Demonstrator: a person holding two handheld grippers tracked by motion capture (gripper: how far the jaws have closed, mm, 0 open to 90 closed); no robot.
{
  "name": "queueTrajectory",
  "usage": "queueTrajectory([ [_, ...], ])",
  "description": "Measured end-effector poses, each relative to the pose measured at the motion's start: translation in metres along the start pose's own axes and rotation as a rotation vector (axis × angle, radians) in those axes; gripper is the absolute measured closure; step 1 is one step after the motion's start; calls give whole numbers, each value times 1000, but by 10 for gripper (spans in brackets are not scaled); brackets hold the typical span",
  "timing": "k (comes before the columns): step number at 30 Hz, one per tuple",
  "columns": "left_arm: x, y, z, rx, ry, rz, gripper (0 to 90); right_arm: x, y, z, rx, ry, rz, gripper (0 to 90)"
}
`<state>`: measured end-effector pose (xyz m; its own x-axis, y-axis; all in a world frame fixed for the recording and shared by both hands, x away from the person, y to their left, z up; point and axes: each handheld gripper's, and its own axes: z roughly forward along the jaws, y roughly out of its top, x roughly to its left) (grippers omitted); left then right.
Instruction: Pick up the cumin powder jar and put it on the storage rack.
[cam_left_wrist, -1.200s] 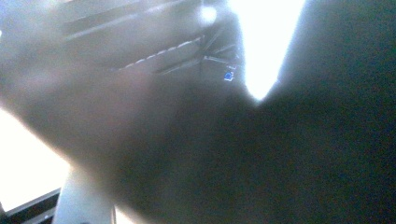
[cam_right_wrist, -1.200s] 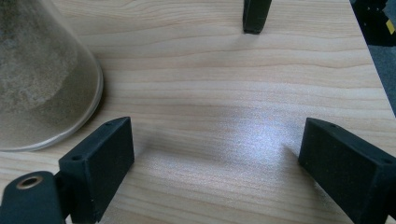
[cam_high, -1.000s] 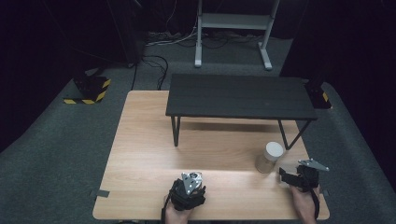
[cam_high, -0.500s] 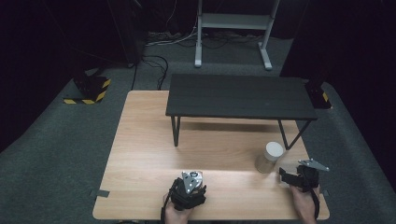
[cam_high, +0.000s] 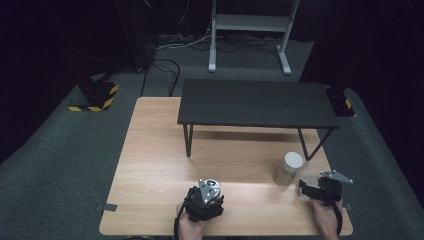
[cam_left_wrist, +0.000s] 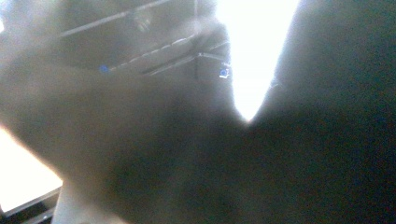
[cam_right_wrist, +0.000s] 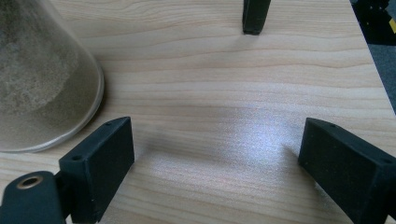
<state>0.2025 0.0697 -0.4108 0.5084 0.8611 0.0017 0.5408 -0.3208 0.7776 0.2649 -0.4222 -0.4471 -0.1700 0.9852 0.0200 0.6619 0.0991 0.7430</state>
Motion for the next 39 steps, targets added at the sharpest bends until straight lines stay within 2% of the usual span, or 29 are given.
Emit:
queueTrajectory([
  [3, 1, 9, -1, 6, -4, 9, 309, 0, 0, 0, -1, 1, 2, 98],
  [11, 9, 30, -5, 9, -30, -3, 308, -1, 0, 0, -1, 3, 3, 98],
  [14, 11, 39, -7, 12, -38, 11, 309, -1, 0, 0, -1, 3, 4, 99],
  [18, 13, 53, -9, 3, -49, 39, 308, -1, 0, 0, -2, 4, 7, 99],
  [28, 26, 78, -11, -22, -91, 40, 309, -2, -1, 0, -5, 9, 11, 100],
  [34, 32, 104, -13, -19, -112, 105, 308, -3, -1, -1, -6, 10, 13, 101],
  [39, 42, 127, -16, -40, -139, 127, 308, -4, -1, -1, -7, 12, 16, 101],
])
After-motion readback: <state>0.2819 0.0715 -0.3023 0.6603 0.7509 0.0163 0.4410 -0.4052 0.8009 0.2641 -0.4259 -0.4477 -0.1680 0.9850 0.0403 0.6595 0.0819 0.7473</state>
